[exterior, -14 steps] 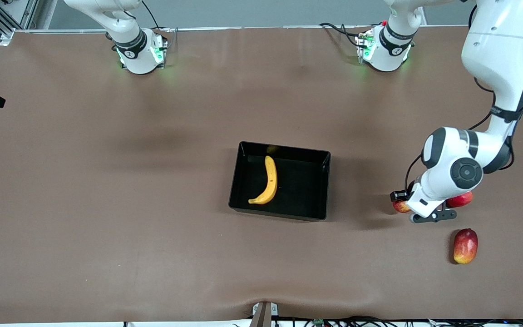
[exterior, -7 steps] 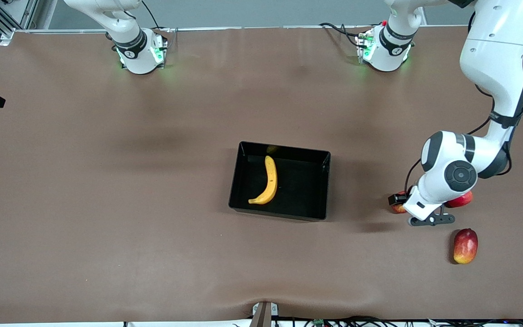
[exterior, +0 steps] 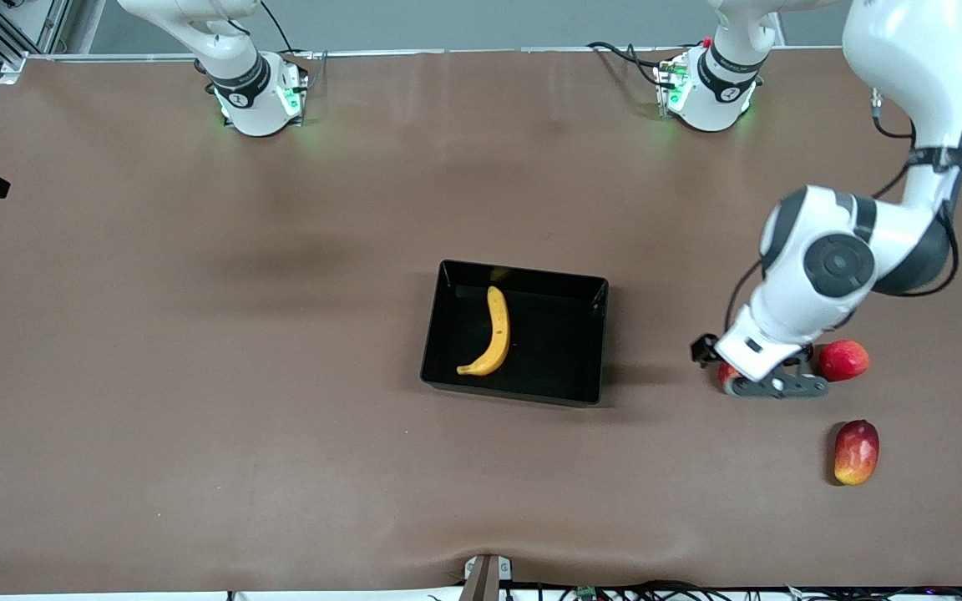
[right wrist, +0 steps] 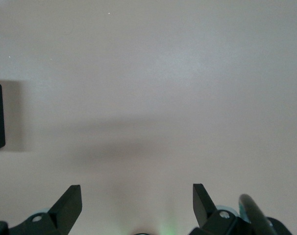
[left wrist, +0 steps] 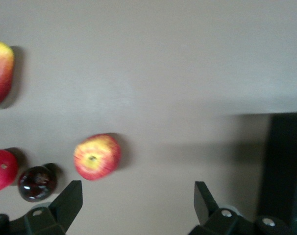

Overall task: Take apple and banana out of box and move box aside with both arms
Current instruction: 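Open the left gripper and move it back over the banana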

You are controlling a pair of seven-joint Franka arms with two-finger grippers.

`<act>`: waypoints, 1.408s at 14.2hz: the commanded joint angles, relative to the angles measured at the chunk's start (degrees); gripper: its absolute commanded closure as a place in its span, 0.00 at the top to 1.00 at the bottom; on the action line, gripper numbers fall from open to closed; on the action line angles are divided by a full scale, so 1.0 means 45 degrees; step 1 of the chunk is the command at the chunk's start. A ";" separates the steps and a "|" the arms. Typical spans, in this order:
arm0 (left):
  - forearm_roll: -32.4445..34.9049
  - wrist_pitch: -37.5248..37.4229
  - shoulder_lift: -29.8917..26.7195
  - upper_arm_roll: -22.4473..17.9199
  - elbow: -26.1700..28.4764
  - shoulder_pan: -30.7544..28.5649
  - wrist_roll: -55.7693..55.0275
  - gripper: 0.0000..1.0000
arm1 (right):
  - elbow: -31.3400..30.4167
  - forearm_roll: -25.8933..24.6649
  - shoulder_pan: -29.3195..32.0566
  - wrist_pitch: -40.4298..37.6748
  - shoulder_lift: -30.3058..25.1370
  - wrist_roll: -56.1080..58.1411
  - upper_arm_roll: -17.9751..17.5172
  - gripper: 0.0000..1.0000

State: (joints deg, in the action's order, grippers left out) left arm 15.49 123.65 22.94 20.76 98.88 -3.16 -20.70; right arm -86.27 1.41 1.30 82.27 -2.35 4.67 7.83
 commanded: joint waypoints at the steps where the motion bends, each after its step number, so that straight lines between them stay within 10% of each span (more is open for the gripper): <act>1: 0.0054 -0.0115 -0.0176 0.1242 0.0001 -0.0022 -0.1311 1.00 | 0.0049 0.0155 0.0122 -0.0080 -0.0043 -0.0120 -0.0061 1.00; 10: 0.0249 -0.0095 0.2630 0.2107 -0.2809 0.3799 -0.6919 1.00 | 0.0049 0.0174 0.0181 -0.0002 0.0015 -0.0120 -0.0061 1.00; 20: 0.0795 0.2148 0.5369 -0.0626 -0.4278 0.7399 -0.8330 1.00 | 0.0088 0.0174 0.0259 0.0018 0.0054 -0.0101 -0.0041 1.00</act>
State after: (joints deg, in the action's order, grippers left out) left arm 17.12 130.95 45.05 19.53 81.35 28.62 -56.66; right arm -86.30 1.42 1.53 82.37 -2.33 4.67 8.01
